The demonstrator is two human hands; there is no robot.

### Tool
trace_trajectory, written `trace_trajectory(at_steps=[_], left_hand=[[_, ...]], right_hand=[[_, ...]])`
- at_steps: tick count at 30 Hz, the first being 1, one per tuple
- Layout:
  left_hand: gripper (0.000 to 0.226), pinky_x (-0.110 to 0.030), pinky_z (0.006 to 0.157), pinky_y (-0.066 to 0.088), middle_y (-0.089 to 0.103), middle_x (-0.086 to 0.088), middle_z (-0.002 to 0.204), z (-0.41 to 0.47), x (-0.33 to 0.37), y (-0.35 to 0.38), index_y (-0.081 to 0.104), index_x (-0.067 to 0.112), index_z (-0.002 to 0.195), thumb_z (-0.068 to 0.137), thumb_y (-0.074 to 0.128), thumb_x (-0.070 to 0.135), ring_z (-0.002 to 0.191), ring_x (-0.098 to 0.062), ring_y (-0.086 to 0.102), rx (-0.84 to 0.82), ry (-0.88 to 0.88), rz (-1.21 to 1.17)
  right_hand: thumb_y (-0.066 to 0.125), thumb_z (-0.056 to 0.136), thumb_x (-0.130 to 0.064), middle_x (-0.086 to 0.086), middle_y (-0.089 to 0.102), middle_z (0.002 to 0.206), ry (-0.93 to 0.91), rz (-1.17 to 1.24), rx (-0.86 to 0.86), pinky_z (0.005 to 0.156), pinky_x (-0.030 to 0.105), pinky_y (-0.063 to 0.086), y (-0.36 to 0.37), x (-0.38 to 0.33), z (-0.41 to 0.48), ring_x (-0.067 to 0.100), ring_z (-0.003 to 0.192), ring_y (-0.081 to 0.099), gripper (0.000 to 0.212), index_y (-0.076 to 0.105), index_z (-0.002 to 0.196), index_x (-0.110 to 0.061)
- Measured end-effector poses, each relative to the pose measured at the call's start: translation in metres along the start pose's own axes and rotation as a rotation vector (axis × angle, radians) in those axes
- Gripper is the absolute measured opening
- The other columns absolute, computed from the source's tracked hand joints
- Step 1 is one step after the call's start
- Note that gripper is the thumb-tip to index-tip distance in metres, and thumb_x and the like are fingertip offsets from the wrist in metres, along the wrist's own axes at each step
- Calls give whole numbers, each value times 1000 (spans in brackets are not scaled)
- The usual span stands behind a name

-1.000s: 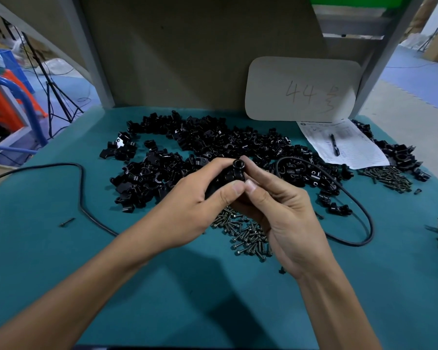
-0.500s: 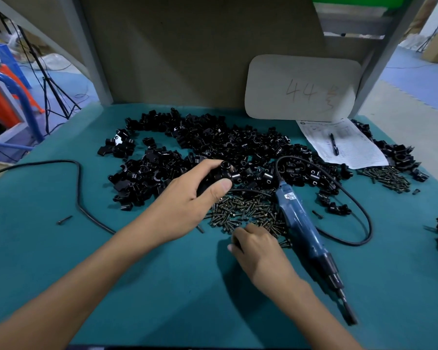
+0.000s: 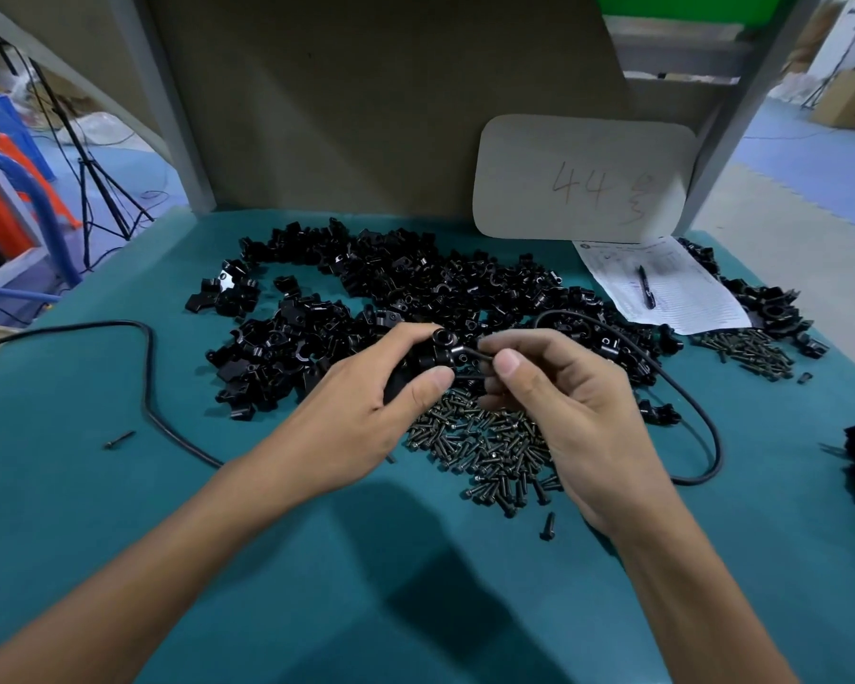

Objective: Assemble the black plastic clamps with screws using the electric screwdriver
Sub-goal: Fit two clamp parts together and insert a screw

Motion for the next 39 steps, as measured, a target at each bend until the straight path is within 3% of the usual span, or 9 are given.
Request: trace_trajectory(at_steps=[5,12,16,20,27,31,35,37,39], left_hand=[[49,-39,82,56,68,14,108,0,4,1,43,49,135,92,40,71,96,-8,66,-13,0,1],[31,-10,63,42,60,30,92,0,11,0,46,48,130,100,46,56,75,3,59,-24,72,36],[34,-8,60,40,56,36,88,-2,12,2,45,49,130,98,44,58,73,7,57,-7,59,57],[35,-11,60,39,56,32,90,-2,12,2,42,50,132,98,43,60,74,3,56,-13,63,82],[32,-9,65,40,54,36,96,-5,16,-1,44,48,131,100,43,57,80,6,56,-46,87,92],[34,-14,68,41,58,28,103,-6,17,0,43,49,132,99,43,58,89,2,58,-40,92,99],[37,-19,76,48,60,21,108,-7,9,0,41,51,133,97,40,62,97,-1,59,-17,51,88],[45,-13,78,45,58,28,112,-7,4,-2,39,50,136,95,37,68,102,6,57,-16,36,87],[48,-9,72,41,55,34,108,-7,3,-2,39,49,138,95,36,70,96,12,56,-19,36,83]], right_hand=[[61,102,-17,5,74,98,-6,-87,-58,82,33,60,3,0,3,16,87,72,19,76,107,-27],[73,90,-25,2,75,91,49,55,-65,74,26,58,4,0,12,15,81,70,12,76,101,-26],[67,89,-39,-2,68,78,101,-68,-61,64,28,55,6,3,11,12,69,62,21,73,90,-19],[52,99,-48,9,53,70,37,-315,-111,59,51,44,12,-2,9,17,63,46,34,61,86,-18],[43,109,-39,-10,41,66,52,-408,-313,57,31,35,10,-7,14,7,61,38,37,50,77,-20],[37,104,-59,-9,43,60,39,-407,-300,51,23,32,13,-4,17,4,54,37,50,50,68,-28],[34,94,-77,-15,64,88,98,-939,-120,63,22,47,-36,26,19,3,74,60,47,60,104,-39],[45,96,-69,3,60,123,363,-1265,-85,84,39,48,-68,53,8,26,109,59,59,45,135,-26],[56,96,-62,14,59,128,558,-1386,-137,87,43,45,-85,81,-7,37,113,56,68,31,142,-18]])
Point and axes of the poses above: each hand's wrist, its own z-axis towards the middle knuckle, its own y-axis out of the palm, x = y × z, the point moved 3 cm from there along z, towards the middle knuckle
